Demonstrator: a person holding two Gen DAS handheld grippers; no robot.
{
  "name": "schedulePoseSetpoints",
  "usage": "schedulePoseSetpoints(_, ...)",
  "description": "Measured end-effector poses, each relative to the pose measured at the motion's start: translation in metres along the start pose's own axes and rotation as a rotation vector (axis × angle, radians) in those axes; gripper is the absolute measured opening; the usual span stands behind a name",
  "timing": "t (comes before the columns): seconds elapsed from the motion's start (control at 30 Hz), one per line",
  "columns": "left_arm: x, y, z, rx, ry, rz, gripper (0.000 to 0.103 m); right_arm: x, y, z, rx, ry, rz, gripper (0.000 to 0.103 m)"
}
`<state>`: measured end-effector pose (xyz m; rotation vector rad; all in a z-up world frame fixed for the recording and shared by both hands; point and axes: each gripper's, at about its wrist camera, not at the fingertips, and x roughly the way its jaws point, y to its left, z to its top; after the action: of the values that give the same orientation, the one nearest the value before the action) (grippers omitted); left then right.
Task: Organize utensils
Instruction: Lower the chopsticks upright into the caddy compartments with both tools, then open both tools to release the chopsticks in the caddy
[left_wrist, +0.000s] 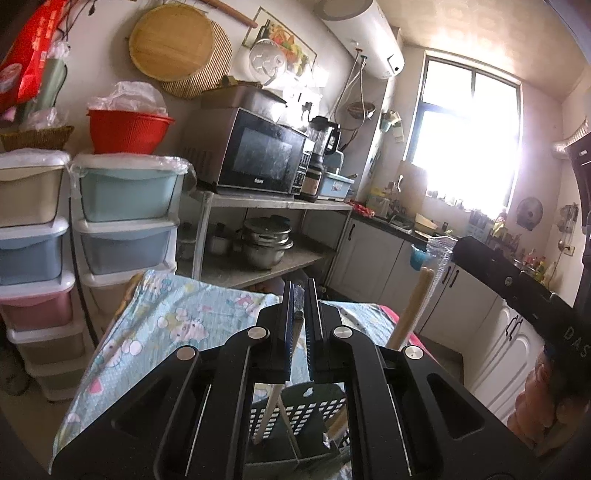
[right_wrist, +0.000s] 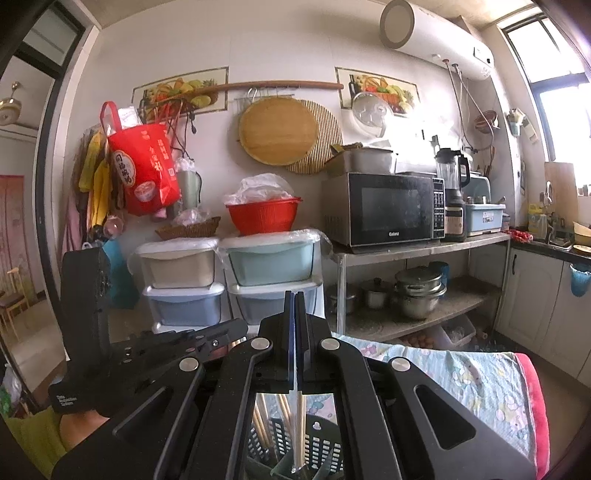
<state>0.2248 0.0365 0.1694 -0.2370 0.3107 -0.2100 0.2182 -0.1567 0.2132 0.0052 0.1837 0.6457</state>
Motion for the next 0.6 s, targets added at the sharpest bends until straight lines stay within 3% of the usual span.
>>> schedulePoseSetpoints(0.33, 0.012, 0.009, -0.016, -0.017, 0.049, 0.02, 0.003, 0.015, -0.009, -0.021, 0.023, 0.072, -0.012, 0.003)
schedulePoseSetpoints(0.37, 0.013, 0.009, -0.017, -0.02, 0.053, 0.022, 0.003, 0.016, -0.01, -0.023, 0.025, 0.079, -0.013, 0.004)
schedulePoseSetpoints(0.43, 0.014, 0.011, -0.019, -0.023, 0.057, 0.026, 0.006, 0.016, -0.012, -0.025, 0.034, 0.089, -0.011, 0.025)
schedulePoseSetpoints(0.53, 0.014, 0.012, -0.022, -0.031, 0.065, 0.032, 0.02, 0.015, -0.014, -0.03, 0.04, 0.095, -0.013, 0.028)
schedulePoseSetpoints(0.6, 0.014, 0.014, -0.024, -0.036, 0.07, 0.037, 0.021, 0.014, -0.015, -0.033, 0.045, 0.1, -0.016, 0.028)
